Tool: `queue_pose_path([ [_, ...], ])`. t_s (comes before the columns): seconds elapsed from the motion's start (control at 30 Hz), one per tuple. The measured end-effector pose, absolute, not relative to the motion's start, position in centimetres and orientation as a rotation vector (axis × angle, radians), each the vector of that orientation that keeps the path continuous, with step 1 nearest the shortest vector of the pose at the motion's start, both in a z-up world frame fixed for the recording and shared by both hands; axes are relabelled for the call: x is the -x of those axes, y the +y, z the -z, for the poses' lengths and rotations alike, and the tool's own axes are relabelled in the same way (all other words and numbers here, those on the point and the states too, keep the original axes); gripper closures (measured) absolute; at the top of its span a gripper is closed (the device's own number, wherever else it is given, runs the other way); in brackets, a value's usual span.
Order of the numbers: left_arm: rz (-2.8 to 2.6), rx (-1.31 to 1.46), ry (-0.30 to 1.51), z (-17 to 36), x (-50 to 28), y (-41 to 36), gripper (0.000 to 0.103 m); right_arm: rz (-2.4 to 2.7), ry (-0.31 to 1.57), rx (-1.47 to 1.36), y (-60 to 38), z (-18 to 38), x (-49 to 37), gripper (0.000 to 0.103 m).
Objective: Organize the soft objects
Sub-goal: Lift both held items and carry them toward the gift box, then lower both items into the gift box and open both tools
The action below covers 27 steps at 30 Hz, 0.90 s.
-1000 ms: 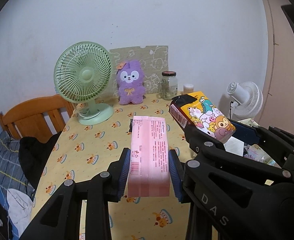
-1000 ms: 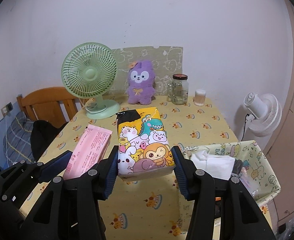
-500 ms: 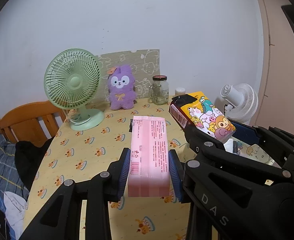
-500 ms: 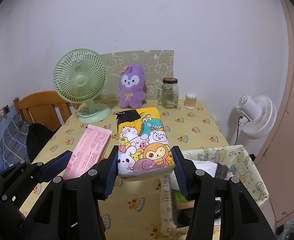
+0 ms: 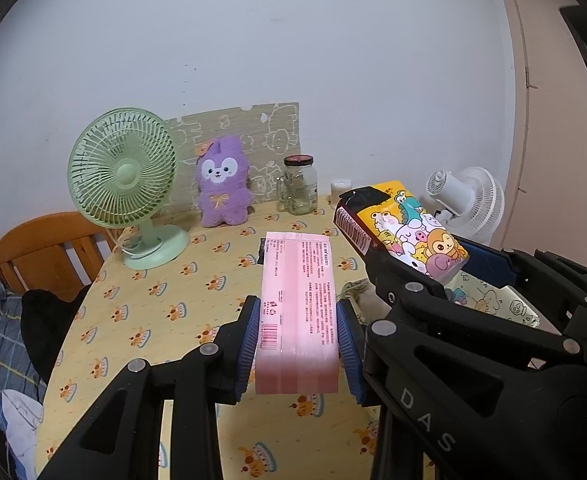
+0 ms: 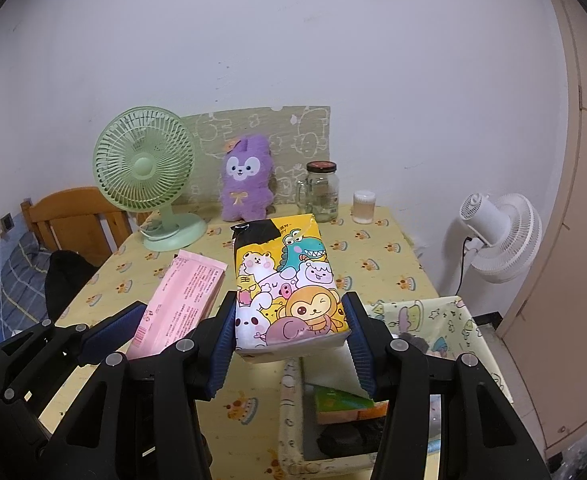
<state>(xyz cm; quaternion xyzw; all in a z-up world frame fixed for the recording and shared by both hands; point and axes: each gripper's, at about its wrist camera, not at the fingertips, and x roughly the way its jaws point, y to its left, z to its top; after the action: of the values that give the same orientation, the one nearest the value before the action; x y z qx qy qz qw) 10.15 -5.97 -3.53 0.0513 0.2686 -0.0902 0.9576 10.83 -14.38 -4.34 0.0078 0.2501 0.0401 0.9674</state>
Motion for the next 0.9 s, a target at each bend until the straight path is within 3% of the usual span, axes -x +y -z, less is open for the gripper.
queue_pose_path([
  [0.9,0.279,-0.129,0.582,5.4,-11.8,-13.2,0.064,0.037,0.523,-0.058,-22.0,6.4,-11.5,0.049],
])
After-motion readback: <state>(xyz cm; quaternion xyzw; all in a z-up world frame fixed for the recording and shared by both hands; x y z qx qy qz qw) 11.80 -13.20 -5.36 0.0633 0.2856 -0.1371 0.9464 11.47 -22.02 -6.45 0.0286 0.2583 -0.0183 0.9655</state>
